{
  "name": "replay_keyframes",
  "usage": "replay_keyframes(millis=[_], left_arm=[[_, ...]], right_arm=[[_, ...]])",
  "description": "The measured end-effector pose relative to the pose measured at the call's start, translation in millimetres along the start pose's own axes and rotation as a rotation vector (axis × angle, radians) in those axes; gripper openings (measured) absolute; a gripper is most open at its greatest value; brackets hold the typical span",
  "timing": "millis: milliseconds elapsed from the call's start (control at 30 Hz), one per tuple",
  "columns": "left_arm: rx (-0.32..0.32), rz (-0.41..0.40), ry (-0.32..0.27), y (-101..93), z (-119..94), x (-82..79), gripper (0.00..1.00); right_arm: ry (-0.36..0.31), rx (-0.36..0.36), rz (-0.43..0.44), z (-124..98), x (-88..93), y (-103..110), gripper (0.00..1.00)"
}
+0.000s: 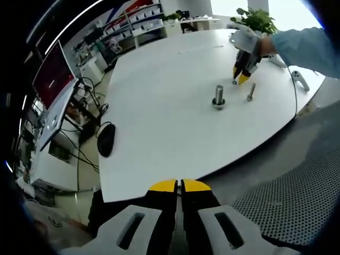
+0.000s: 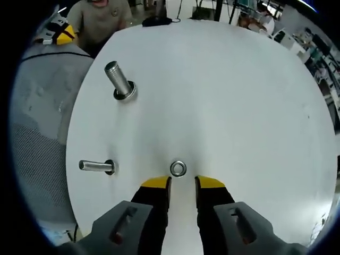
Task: Place the washer onto the threaded stud by aligning its center hole with the stud, sliding it down to the base, and recovering from edge contact or off-axis alignment until the washer reaches the visible bottom stop.
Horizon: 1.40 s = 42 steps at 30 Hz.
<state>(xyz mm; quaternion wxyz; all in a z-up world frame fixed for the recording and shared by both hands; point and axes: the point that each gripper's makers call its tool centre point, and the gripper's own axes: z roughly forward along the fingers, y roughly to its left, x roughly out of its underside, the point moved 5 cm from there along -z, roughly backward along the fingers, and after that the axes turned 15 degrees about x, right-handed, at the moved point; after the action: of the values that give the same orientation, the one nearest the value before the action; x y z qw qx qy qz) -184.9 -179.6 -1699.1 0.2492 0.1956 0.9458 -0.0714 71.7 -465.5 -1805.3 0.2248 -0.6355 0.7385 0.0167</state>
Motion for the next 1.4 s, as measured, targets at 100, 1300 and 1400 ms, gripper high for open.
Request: replay_keyframes(millis=[100,1300,1400], left_arm=[[0.001,0.001,-0.001,-0.5,-0.3,-0.3,0.0],[0.001,-0.003,0.008,0.1,0.1,1.0,0.0],[0.002,-0.002,0.009,-0.4,0.0,1.0,0.0]], right_arm=[[-0.015,0.004,0.017,0.9,1.8,-1.2,0.2],[-0.062,0.035,0.081,2.4,-10.8,5.9,0.14],[-0.065,0.039,0.081,2.3,-9.5,5.4,0.14]])
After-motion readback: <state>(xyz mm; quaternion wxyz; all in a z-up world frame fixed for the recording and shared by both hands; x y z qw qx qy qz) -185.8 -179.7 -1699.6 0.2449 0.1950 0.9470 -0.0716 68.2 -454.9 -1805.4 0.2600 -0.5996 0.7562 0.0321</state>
